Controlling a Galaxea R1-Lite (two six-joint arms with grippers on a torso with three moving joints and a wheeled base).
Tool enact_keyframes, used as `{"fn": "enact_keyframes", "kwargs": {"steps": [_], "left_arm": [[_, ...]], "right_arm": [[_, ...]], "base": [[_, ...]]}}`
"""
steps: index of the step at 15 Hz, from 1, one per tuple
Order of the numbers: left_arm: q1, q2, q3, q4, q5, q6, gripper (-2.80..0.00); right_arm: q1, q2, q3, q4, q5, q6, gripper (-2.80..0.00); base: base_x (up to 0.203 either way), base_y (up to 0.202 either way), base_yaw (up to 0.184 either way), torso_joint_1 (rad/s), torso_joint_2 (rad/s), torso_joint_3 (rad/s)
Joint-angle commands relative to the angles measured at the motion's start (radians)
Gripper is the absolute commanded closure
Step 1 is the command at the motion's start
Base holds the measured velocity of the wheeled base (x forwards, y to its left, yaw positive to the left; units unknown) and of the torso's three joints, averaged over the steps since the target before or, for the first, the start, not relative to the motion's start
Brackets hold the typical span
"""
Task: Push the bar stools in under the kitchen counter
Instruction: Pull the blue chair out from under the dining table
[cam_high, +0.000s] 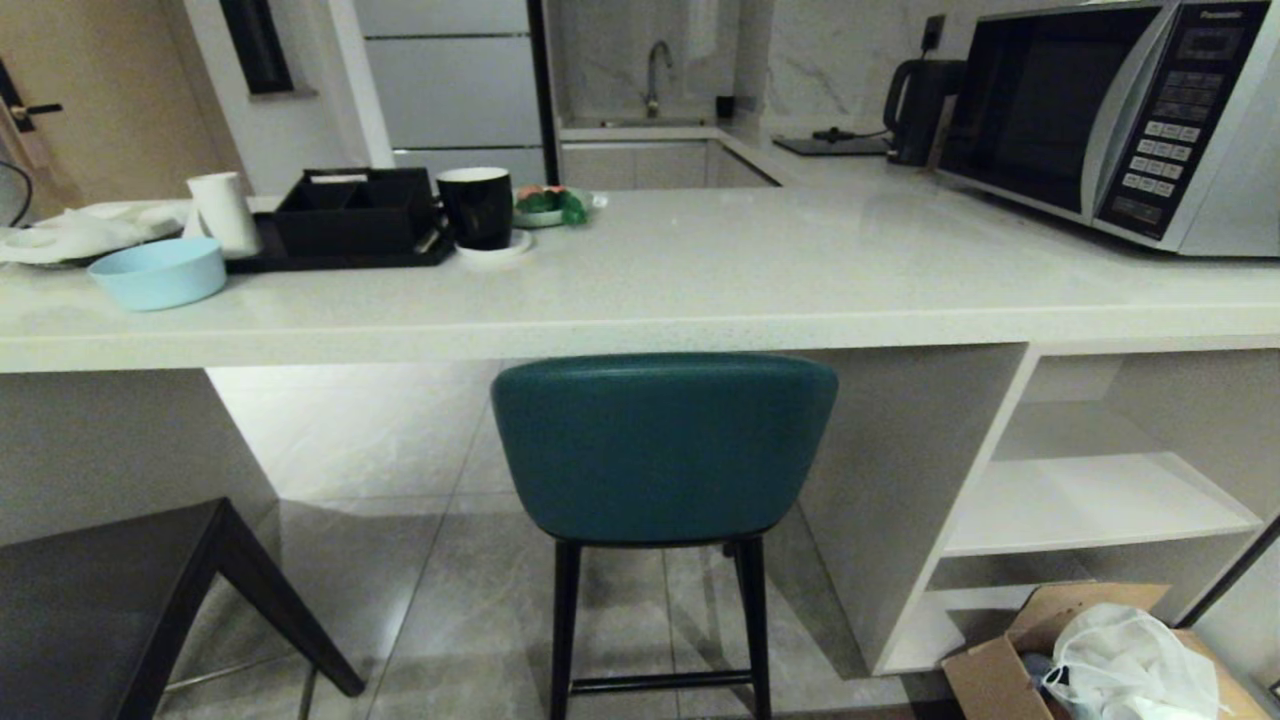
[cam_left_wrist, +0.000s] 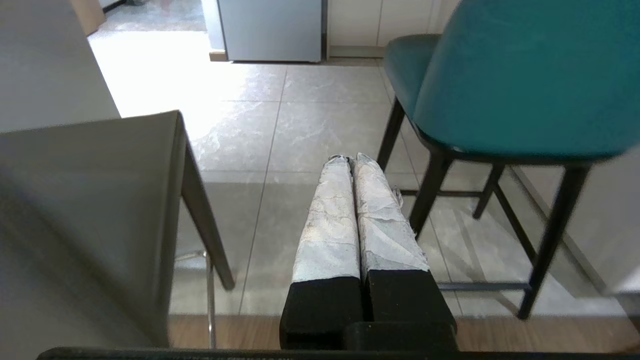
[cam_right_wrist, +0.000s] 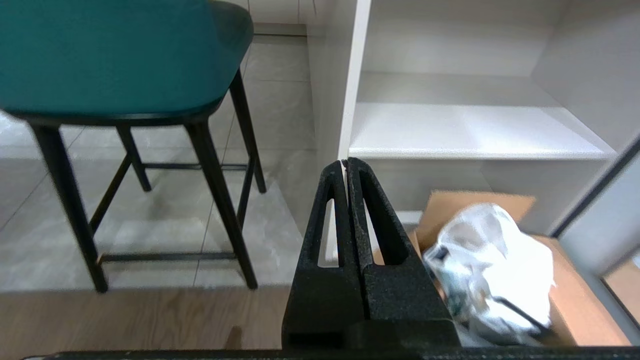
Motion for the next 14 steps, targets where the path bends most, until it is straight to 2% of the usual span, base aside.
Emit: {"fn": "enact_keyframes", "kwargs": {"steps": [1,5,14], "left_arm": [[0.0,0.001,0.018,-0.001,0.001,-0.001,0.0],[0.0,0.0,0.018,-0.001,0.001,-0.001,0.0],[0.0,0.0,0.018,-0.001,0.001,-0.001,0.0]], "right_arm": [[0.0,0.001,0.002,-0.001,0.0,0.001,0.0],[0.0,0.001,0.002,-0.001,0.004,-0.005,0.0],[0.0,0.001,0.002,0.001,0.001,-0.004,0.0]], "base": [[0.192,0.0,0.002,-0.004,0.0,0.004],[0.162,0.0,0.001,0.009,0.0,0.001],[0.0,0.0,0.0,0.0,0.0,0.0]]}}
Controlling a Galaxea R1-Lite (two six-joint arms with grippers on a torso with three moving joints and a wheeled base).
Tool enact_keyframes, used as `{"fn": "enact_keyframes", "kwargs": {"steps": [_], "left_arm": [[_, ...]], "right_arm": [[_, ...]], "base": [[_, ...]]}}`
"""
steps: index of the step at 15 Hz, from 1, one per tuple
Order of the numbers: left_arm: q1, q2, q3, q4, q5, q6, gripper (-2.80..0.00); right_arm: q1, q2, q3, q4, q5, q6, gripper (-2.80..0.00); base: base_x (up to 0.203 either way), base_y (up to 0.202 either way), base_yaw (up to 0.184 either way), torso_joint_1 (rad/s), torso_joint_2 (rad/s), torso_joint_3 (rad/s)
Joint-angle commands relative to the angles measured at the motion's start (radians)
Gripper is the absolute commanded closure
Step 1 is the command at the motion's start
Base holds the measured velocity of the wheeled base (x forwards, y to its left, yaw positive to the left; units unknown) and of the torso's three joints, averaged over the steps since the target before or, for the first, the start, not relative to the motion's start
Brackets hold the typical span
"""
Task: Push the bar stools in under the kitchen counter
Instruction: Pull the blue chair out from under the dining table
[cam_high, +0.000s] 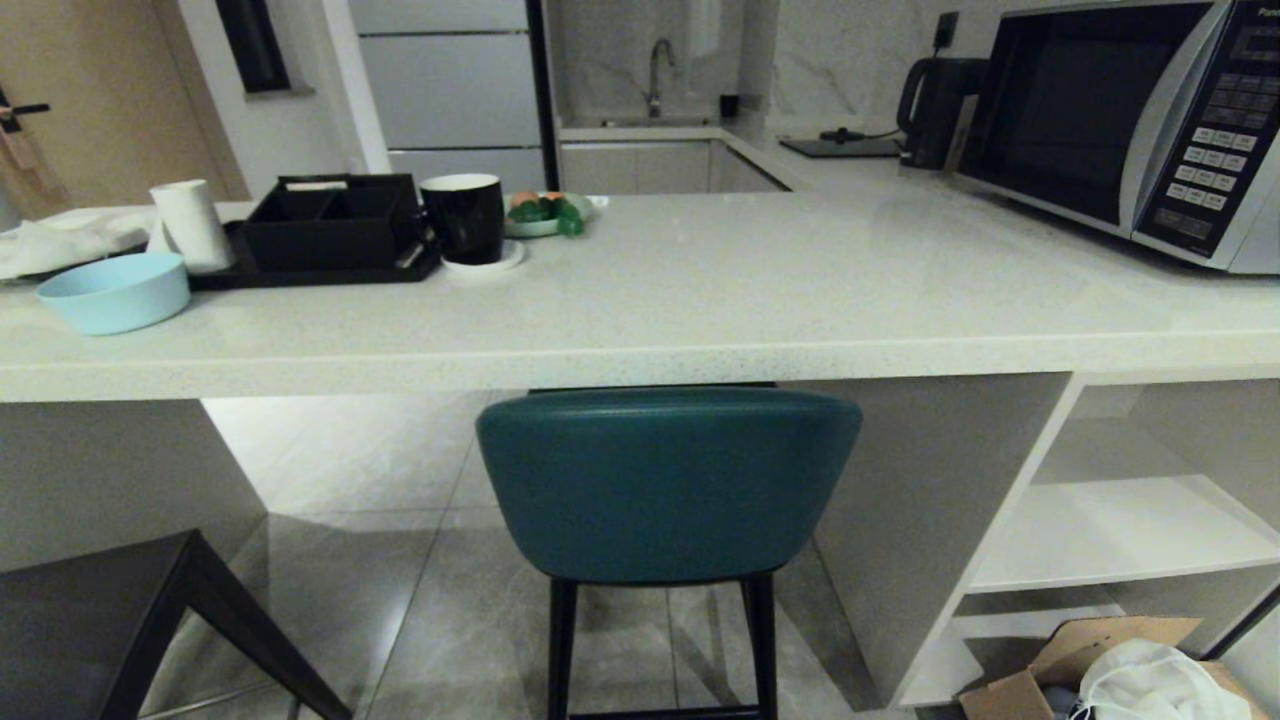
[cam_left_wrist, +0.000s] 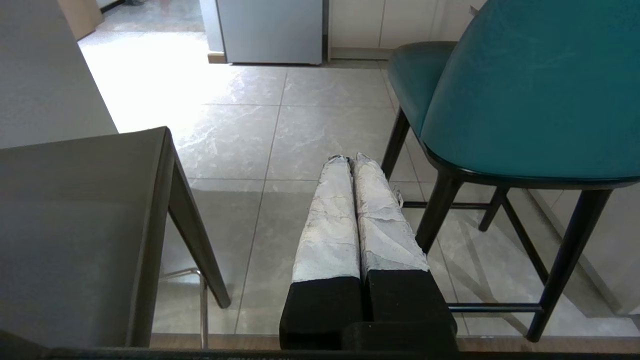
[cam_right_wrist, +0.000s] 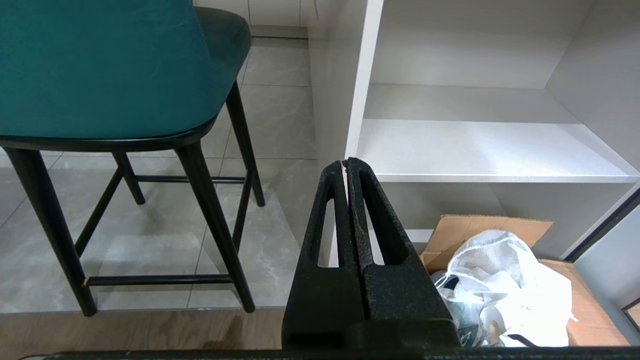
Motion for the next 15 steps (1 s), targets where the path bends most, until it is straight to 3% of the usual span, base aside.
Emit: {"fn": "enact_keyframes", "kwargs": {"steps": [1,2,3,4,5,15], "left_arm": [[0.0,0.0,0.019,0.0,0.0,-0.001,0.0],[-0.001,0.0,0.018,0.0,0.0,-0.001,0.0],[-0.001,0.0,0.019,0.0,0.0,-0.001,-2.8],[0.0,0.0,0.018,0.0,-0.002,0.001,-2.8],[0.0,0.0,0.019,0.0,-0.001,0.003,-2.8],[0.0,0.0,0.018,-0.001,-0.002,-0.001,-2.8]], "right_arm": [[0.0,0.001,0.002,0.001,0.001,-0.001,0.0],[0.0,0.001,0.002,0.001,0.005,-0.009,0.0],[0.0,0.001,0.002,0.001,0.005,-0.011,0.0],[0.0,0.001,0.002,0.001,0.003,-0.01,0.0],[0.0,0.001,0.002,0.001,0.003,-0.01,-2.8],[0.0,0.001,0.002,0.001,0.01,-0.023,-2.8]], "base": [[0.0,0.0,0.0,0.0,0.0,0.0],[0.0,0.0,0.0,0.0,0.0,0.0],[0.0,0.0,0.0,0.0,0.0,0.0],[0.0,0.0,0.0,0.0,0.0,0.0],[0.0,0.0,0.0,0.0,0.0,0.0],[0.0,0.0,0.0,0.0,0.0,0.0]]}}
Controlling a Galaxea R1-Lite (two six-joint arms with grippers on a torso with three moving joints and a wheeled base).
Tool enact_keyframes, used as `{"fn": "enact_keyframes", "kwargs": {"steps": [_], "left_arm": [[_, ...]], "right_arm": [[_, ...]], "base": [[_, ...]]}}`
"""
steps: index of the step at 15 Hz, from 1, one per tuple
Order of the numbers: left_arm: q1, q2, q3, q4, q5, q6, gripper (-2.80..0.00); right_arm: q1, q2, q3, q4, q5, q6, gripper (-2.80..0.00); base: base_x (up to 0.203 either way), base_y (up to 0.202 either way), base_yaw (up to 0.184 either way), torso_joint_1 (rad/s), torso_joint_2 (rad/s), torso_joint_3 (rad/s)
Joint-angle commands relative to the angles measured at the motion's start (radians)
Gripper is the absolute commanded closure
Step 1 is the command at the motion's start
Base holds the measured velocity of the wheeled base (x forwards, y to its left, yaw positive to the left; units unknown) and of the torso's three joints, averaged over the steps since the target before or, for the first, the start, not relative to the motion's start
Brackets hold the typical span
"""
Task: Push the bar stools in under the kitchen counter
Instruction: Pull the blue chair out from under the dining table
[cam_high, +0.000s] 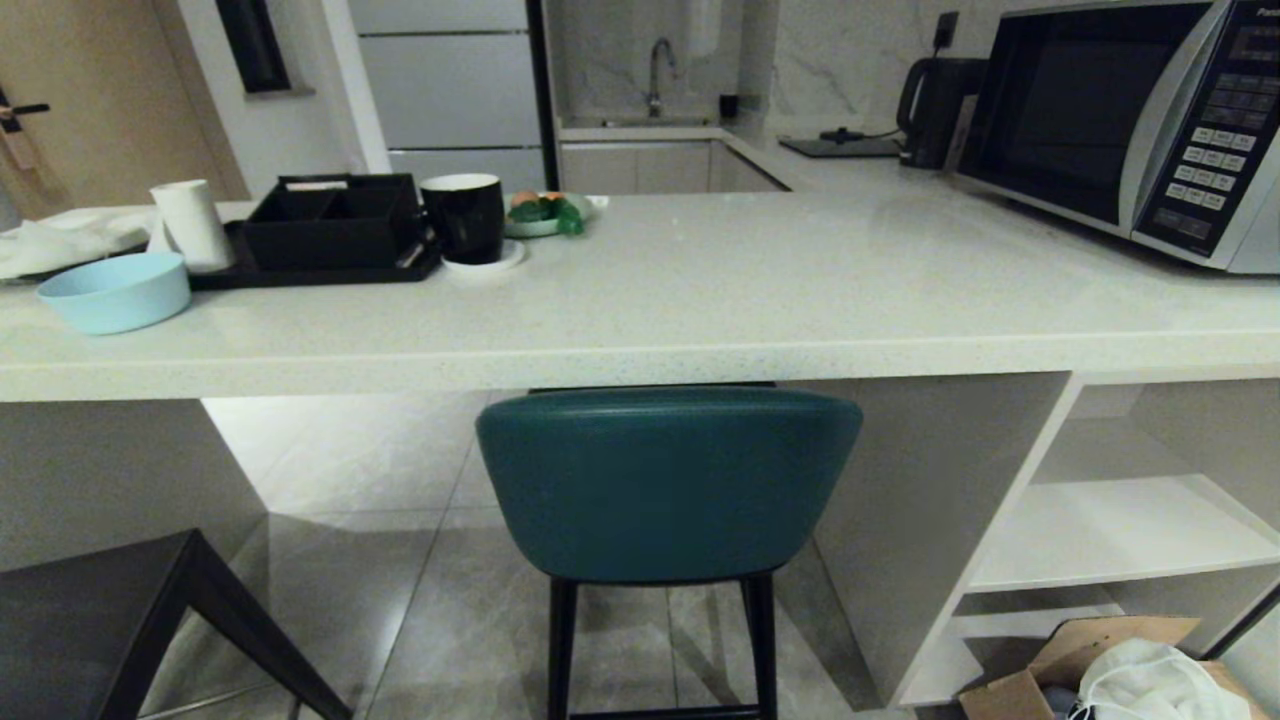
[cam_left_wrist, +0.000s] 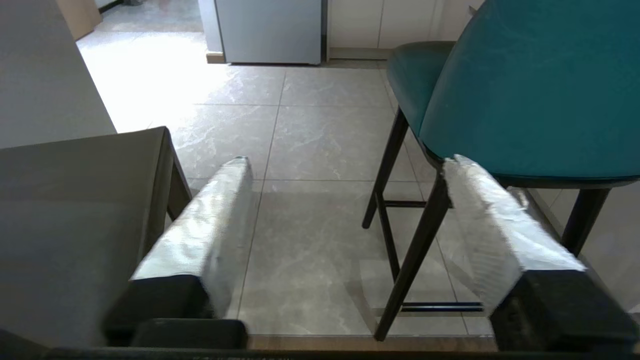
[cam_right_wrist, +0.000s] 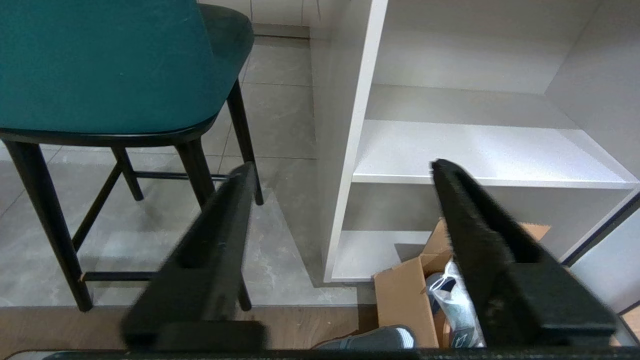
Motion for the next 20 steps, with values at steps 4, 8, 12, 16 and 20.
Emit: {"fn": "enact_keyframes", "kwargs": {"steps": [4,8,12,16,20], "left_arm": [[0.003,0.0,0.018,-0.001,0.001,0.002,-2.8],[0.0,0.0,0.02,-0.001,0.001,-0.003,-2.8],[0.0,0.0,0.019,-0.001,0.001,-0.003,-2.8],[0.003,0.001,0.018,-0.001,0.001,-0.003,-2.8],[0.001,0.0,0.02,-0.001,0.001,-0.003,-2.8]], "right_arm": [[0.0,0.001,0.002,-0.002,0.006,-0.03,-2.8],[0.0,0.001,0.002,-0.003,0.006,-0.041,-2.8],[0.0,0.001,0.002,-0.002,0.012,-0.028,0.0],[0.0,0.001,0.002,-0.003,0.005,-0.002,0.0],[0.0,0.001,0.002,-0.002,0.006,-0.004,0.0]], "base": [[0.0,0.0,0.0,0.0,0.0,0.0],[0.0,0.0,0.0,0.0,0.0,0.0],[0.0,0.0,0.0,0.0,0.0,0.0],[0.0,0.0,0.0,0.0,0.0,0.0],[0.0,0.0,0.0,0.0,0.0,0.0]]}}
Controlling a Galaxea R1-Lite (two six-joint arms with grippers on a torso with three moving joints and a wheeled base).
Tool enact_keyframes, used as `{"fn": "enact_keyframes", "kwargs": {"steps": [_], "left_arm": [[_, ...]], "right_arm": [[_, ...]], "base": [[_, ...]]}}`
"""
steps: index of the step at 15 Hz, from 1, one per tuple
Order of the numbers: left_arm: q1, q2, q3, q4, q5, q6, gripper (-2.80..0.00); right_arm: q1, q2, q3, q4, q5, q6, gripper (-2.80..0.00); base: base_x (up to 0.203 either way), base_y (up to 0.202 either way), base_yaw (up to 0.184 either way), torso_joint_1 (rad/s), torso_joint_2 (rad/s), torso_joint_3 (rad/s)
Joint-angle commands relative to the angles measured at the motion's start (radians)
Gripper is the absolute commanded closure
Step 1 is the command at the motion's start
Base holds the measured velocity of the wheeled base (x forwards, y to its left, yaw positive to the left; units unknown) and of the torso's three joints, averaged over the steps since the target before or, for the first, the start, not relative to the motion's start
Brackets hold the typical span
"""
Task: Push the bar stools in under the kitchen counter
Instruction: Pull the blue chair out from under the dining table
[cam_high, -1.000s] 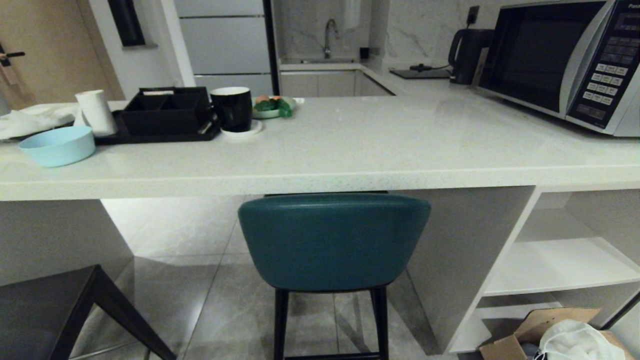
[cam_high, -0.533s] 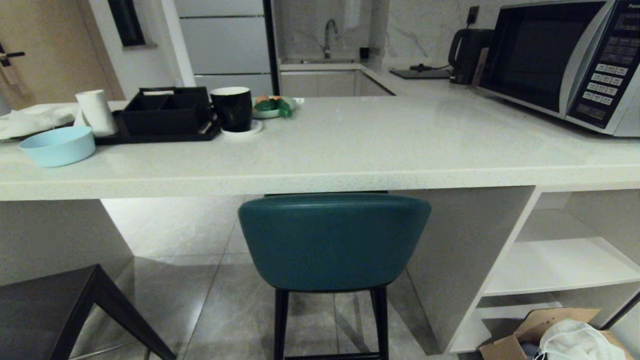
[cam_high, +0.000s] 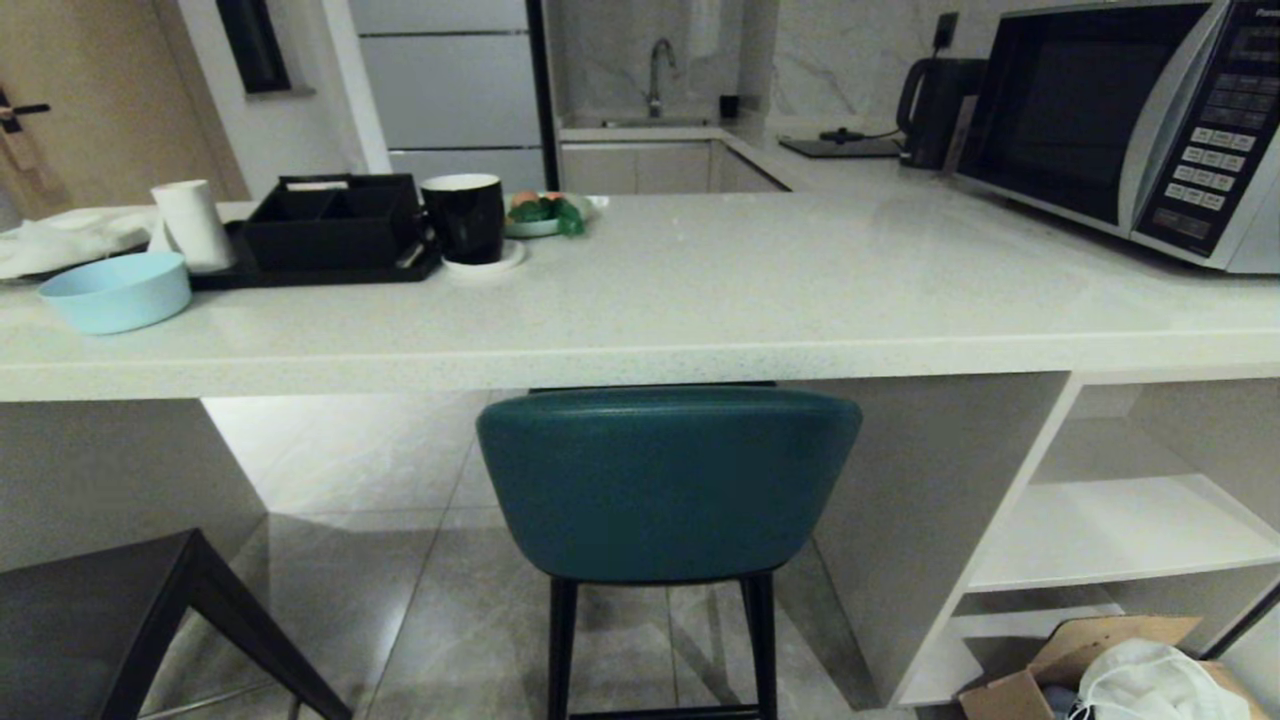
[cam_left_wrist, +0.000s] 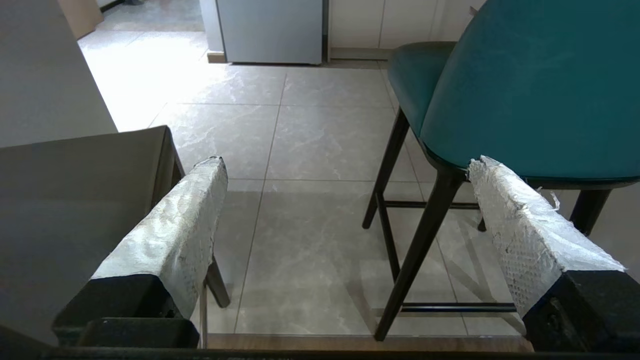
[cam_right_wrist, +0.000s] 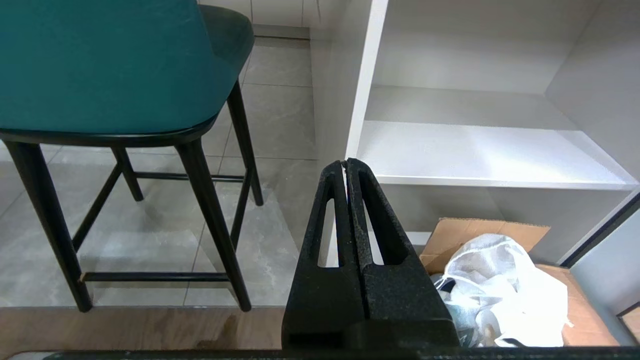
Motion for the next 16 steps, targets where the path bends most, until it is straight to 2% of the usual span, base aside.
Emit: {"fn": "enact_keyframes", "kwargs": {"steps": [1,2,3,16], "left_arm": [[0.0,0.0,0.019,0.0,0.0,0.0,-2.8],[0.001,0.001,0.019,-0.001,0.0,-0.001,-2.8],[0.0,0.001,0.018,-0.001,0.0,0.0,0.0],[0.0,0.0,-0.006,0.003,-0.006,0.018,0.0]], "right_arm": [[0.0,0.001,0.002,0.001,0.002,-0.006,0.0],[0.0,0.001,0.002,0.001,0.001,-0.002,0.0],[0.0,0.001,0.002,0.0,-0.001,0.0,0.0],[0.0,0.007,-0.025,0.002,0.007,-0.016,0.0]], "base": [[0.0,0.0,0.0,0.0,0.0,0.0],[0.0,0.0,0.0,0.0,0.0,0.0],[0.0,0.0,0.0,0.0,0.0,0.0],[0.0,0.0,0.0,0.0,0.0,0.0]]}}
